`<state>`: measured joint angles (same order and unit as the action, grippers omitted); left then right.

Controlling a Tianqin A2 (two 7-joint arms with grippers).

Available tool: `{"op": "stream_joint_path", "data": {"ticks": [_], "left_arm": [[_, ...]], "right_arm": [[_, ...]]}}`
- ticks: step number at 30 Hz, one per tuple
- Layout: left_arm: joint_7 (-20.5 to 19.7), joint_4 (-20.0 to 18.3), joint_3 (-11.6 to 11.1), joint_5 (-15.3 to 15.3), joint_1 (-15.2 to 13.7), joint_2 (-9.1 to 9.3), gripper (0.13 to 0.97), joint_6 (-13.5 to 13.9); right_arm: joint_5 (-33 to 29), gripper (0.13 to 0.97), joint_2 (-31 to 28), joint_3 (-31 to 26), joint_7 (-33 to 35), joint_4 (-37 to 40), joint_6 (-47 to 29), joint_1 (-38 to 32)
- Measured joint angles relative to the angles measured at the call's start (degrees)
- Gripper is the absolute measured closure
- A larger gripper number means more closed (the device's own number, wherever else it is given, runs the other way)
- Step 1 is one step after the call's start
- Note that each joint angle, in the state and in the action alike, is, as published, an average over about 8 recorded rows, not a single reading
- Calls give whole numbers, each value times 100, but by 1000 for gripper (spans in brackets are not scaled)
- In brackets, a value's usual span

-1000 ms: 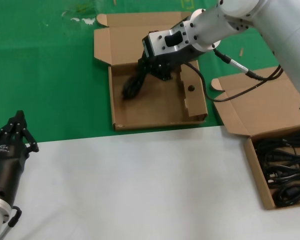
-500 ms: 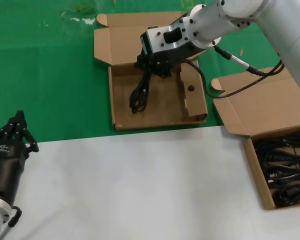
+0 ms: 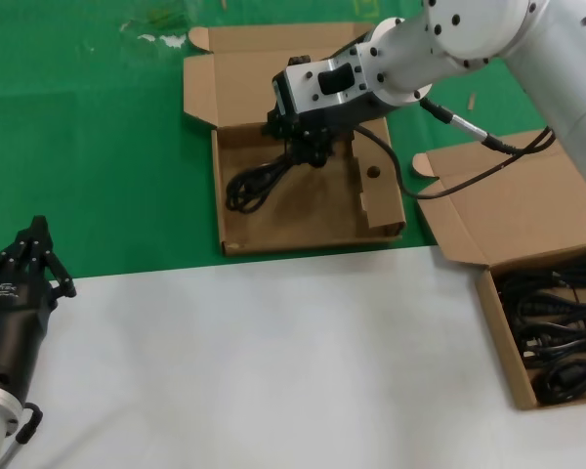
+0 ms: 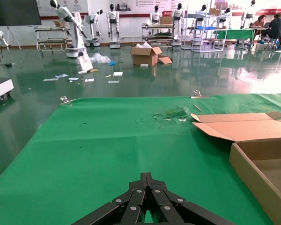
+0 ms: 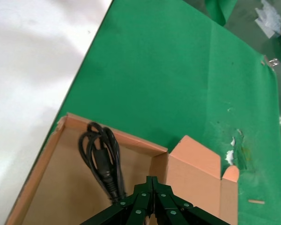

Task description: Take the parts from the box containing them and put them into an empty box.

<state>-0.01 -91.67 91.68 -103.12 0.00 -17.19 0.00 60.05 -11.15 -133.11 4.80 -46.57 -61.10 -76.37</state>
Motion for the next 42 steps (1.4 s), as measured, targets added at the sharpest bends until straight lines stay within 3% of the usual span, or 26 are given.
{"op": "stream_joint_path", "data": {"ticks": [20,29,37,42], "left_arm": [[0,0,0,0,0,0,957,0],[0,0,0,0,0,0,957,0],[0,0,0,0,0,0,957,0],[0,0,0,0,0,0,957,0]], "right_arm": [[-123,955,-187,107,-62,-347,285,291],[-124,921,-208,159,-37,-303,366,343],[-104,819,-235,196,-34,-311,381,386],[-41,799,-352,294,-147,-566,390,508]]}}
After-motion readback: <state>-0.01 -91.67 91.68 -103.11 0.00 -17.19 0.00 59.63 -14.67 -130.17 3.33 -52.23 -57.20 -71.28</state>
